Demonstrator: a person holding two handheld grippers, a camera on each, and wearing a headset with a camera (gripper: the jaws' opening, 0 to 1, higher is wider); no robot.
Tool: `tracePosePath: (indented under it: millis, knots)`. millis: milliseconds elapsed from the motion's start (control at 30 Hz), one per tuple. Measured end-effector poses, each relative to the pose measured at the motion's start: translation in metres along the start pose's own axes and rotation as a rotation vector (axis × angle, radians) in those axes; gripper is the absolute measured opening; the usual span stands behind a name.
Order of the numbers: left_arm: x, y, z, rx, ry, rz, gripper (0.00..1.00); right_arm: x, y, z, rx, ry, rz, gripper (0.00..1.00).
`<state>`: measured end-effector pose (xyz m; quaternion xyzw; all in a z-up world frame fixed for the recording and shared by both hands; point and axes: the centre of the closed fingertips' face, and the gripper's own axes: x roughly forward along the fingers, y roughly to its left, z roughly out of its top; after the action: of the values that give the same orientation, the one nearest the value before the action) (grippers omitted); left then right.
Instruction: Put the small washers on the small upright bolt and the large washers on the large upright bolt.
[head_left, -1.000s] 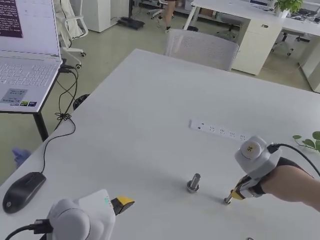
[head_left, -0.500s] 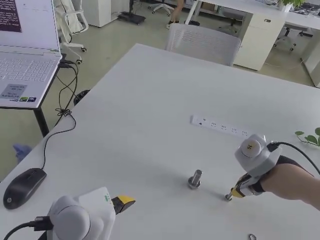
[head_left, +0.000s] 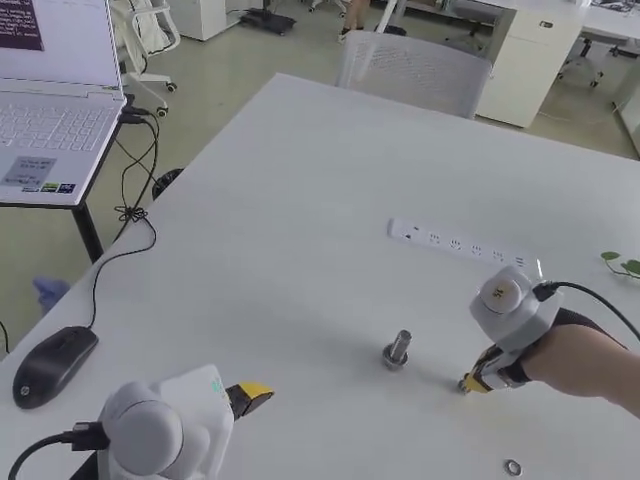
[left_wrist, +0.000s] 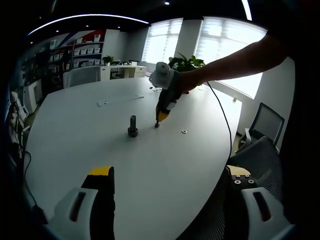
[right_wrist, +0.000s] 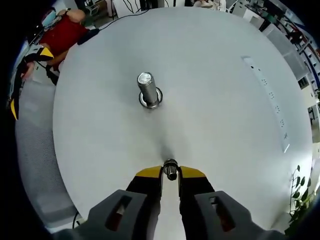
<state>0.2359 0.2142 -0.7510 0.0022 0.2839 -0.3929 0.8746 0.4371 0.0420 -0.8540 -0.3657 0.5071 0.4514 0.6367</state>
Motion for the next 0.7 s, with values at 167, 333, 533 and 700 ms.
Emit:
tracePosePath:
  millis: [167,333,533,700]
  knots:
    - [0.001,0.001,0.002,0.002,0.0,-0.002,0.91,0.003,0.001,-0.001,0.0,0.003,0.005,0.13]
    - [0.003,0.002,0.003,-0.001,-0.001,-0.005,0.9,0.007,-0.001,-0.002,-0.003,0.007,0.008,0.13]
    - [0.005,0.002,0.002,-0.007,0.002,-0.007,0.9,0.011,0.0,-0.003,-0.01,0.012,0.008,0.13]
    - [0.005,0.001,-0.001,-0.011,0.004,-0.009,0.89,0.014,0.0,-0.004,-0.018,0.015,0.006,0.13]
